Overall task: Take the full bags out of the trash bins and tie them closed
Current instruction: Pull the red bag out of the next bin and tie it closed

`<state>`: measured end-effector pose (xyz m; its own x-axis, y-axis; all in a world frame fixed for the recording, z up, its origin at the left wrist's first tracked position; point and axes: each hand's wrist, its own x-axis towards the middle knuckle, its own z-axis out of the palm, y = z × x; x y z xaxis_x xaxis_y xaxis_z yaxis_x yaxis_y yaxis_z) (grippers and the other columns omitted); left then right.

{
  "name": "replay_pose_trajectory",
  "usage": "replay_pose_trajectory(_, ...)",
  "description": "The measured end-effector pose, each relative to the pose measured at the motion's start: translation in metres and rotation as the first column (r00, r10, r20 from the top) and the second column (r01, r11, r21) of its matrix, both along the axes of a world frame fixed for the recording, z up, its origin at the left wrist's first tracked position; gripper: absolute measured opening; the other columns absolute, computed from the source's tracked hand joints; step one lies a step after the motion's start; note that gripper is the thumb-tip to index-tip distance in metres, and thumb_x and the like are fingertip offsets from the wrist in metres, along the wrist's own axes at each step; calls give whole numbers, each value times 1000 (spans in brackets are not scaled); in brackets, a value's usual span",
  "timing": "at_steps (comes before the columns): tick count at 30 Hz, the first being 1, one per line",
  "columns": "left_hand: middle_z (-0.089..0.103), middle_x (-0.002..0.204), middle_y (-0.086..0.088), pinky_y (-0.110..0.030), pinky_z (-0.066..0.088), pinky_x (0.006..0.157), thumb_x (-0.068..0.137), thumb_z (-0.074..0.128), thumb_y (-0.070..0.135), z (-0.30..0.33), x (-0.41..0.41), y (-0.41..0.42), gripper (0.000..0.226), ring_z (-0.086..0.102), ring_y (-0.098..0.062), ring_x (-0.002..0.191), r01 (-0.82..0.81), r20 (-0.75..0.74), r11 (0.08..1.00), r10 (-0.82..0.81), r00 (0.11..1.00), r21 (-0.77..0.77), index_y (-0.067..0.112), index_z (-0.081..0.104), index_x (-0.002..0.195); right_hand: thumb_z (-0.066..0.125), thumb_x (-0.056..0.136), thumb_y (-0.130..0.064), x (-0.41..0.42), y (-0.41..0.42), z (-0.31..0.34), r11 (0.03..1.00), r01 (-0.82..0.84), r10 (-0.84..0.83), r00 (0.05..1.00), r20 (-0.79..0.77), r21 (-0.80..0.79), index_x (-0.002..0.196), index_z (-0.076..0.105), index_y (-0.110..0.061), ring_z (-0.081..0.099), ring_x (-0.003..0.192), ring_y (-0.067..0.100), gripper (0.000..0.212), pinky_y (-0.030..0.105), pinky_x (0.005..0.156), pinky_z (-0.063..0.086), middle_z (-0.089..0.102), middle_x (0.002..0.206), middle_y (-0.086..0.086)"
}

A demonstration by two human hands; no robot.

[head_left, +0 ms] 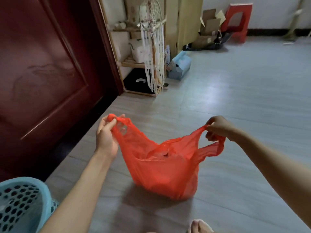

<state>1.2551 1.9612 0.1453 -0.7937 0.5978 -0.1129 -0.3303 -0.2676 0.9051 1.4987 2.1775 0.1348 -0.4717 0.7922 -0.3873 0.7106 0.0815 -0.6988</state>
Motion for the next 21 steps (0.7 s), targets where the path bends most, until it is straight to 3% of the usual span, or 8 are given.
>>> replay_pose_trajectory(2,66,94,-7,-24,45,69,92,39,-2,2,11,-6,28,69,-8,72,10,-47,999,-11,999,-32,22,49,81,52,83,2,12,-12,14,996,86,-84,991,-103,14,93,58,-2,62,43,18,12,32,56,56,63,63,13)
replay_pose_trajectory(5,66,98,-4,-25,41,72,90,43,-2,10,23,-13,27,66,-10,81,52,-87,995,-59,994,-89,23,49,83,52,86,2,25,-26,37,963,127,-202,925,-322,-238,122,42,-21,65,61,19,44,29,55,57,60,82,13)
replay_pose_trajectory(7,66,99,-4,-24,42,71,90,43,-2,22,32,-17,27,64,-13,87,73,-95,994,-81,992,-78,24,49,84,49,83,10,30,-37,50,965,79,-176,900,-398,-250,132,33,-32,60,67,18,66,34,64,55,55,84,9)
replay_pose_trajectory(10,65,99,-6,-22,47,66,89,41,-5,37,39,-24,31,63,-15,88,54,-119,998,-58,991,-37,24,49,86,37,81,17,32,-41,55,990,129,-138,892,-430,-51,140,32,-25,52,66,20,73,36,65,54,51,100,11)
replay_pose_trajectory(12,65,95,-3,-20,48,58,89,41,-7,37,39,-29,34,63,-14,85,57,-132,996,-65,989,-61,27,48,88,35,83,13,31,-40,50,965,180,-100,924,-369,190,139,38,-16,57,69,26,63,39,69,53,57,114,16)
replay_pose_trajectory(14,64,100,-3,-23,44,58,89,44,-6,29,39,-30,35,61,-11,83,67,-143,988,-87,986,-138,28,47,91,37,86,6,30,-41,41,917,206,-100,947,-304,342,133,46,-11,63,84,34,51,37,77,52,62,117,18)
replay_pose_trajectory(18,50,132,-10,-28,45,81,87,49,-6,12,42,-25,45,50,-12,96,103,-224,949,-174,959,-299,21,43,122,44,88,-3,25,-34,14,943,240,-146,921,-362,229,136,41,-12,57,109,33,49,39,89,48,55,130,16)
replay_pose_trajectory(21,55,118,5,-15,36,70,86,52,-4,13,42,-18,53,51,-5,97,240,-217,918,-316,923,-317,20,40,131,59,87,-16,21,-30,4,963,157,-77,939,-335,218,147,16,-17,53,111,28,74,39,93,45,44,136,16)
